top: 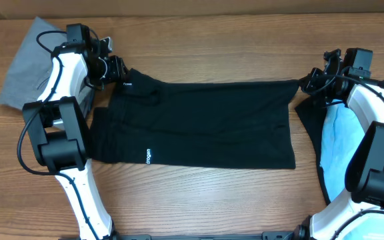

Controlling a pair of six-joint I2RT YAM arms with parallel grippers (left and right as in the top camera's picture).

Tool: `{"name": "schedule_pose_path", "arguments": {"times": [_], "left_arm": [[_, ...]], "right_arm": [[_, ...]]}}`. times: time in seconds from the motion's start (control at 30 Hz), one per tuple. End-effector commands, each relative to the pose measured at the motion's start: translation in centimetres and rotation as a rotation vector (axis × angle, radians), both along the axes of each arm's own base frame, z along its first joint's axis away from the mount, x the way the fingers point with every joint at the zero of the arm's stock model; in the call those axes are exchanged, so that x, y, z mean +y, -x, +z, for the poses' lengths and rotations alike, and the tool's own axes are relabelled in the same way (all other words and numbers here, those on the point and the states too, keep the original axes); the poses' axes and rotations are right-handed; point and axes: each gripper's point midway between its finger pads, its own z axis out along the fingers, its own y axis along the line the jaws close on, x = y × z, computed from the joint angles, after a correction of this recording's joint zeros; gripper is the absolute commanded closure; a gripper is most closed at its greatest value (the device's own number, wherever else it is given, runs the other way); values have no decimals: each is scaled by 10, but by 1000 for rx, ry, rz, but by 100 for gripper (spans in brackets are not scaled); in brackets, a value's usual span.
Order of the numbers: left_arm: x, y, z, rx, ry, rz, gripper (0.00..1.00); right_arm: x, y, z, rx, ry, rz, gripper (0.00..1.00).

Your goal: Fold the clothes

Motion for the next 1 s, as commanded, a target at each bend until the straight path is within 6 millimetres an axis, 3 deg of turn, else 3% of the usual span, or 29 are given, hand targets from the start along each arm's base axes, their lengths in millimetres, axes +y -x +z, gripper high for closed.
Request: {"name": "schedule_pose_path", "arguments": {"times": [0.0, 0.17, 0.37, 0.8, 0.97], "left_arm": [[2, -12, 15, -56, -24, 1, 39], [2, -21, 16, -99, -35, -12, 37], [-15, -31, 3, -137, -55, -84, 38], [-22, -18, -19, -97, -208, -209, 39], [-22, -21, -23, -110, -276, -227, 32]], "right_arm": [[-2, -3, 14, -33, 8, -5, 96], [-2, -3, 14, -33, 8, -5, 96], [-2, -3, 14, -33, 8, -5, 96], [-1, 1, 11, -13, 2, -5, 96], [-1, 1, 11, -10, -2, -9, 96]]}}
